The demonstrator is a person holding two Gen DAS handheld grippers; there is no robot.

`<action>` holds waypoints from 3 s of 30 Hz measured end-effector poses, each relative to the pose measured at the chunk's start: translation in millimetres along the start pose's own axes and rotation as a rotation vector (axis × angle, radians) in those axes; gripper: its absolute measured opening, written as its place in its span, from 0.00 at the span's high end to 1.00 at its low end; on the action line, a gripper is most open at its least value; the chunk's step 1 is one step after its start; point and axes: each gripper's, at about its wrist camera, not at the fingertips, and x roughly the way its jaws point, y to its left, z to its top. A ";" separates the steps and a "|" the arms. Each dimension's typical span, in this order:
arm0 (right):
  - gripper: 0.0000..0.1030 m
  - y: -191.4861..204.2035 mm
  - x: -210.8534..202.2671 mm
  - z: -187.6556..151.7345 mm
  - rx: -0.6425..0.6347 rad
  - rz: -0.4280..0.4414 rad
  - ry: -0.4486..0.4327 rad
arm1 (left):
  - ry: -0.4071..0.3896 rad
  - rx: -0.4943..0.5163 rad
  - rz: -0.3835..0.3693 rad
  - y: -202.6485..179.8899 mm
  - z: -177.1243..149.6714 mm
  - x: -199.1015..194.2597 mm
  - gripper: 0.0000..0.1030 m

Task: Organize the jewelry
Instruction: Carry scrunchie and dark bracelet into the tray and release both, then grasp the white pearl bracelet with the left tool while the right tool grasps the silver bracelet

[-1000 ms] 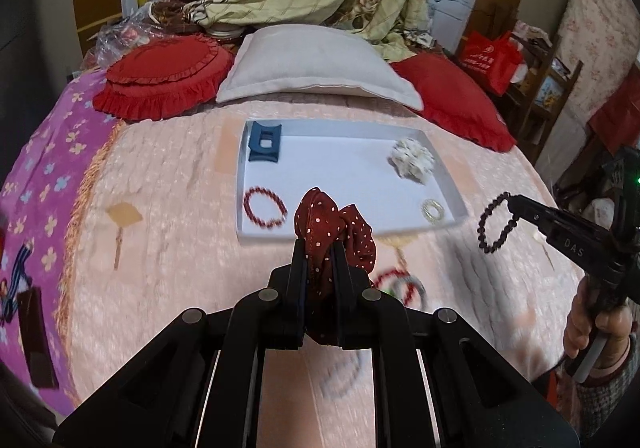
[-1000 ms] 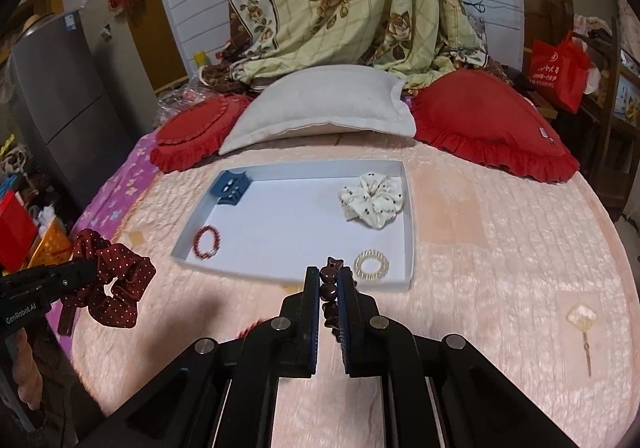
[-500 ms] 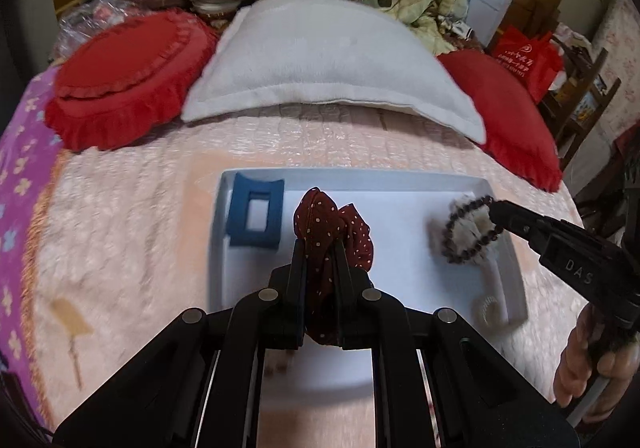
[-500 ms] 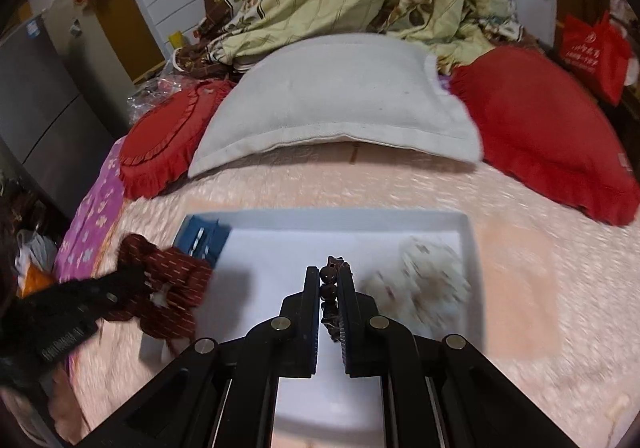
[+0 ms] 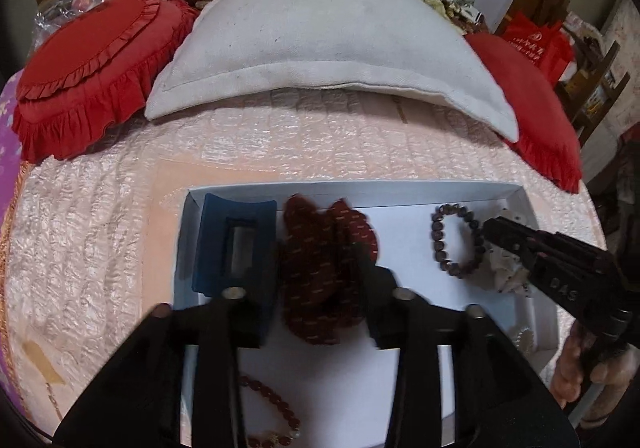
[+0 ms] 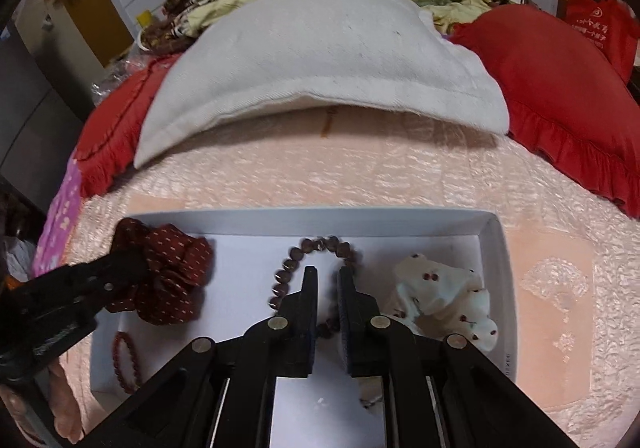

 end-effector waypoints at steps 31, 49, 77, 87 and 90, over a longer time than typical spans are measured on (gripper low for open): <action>0.58 -4.3 -128.0 -222.2 -0.085 0.065 -0.024 | -0.017 -0.099 -0.004 4.1 -233.5 -148.6 0.58; 0.61 6.0 -108.0 -241.7 -0.099 0.092 -0.031 | 0.093 0.132 0.029 -57.2 -252.2 -77.9 0.81; 0.93 40.9 -108.1 -249.1 -0.213 -0.043 -0.119 | -0.024 0.015 0.046 -14.8 -239.9 -113.7 0.92; 0.93 38.5 -171.2 -254.2 -0.155 0.019 -0.220 | -0.143 0.014 -0.004 -20.0 -236.9 -189.1 0.92; 0.93 39.0 -181.4 -256.8 -0.148 0.033 -0.231 | -0.162 0.021 -0.015 -22.7 -238.3 -205.1 0.92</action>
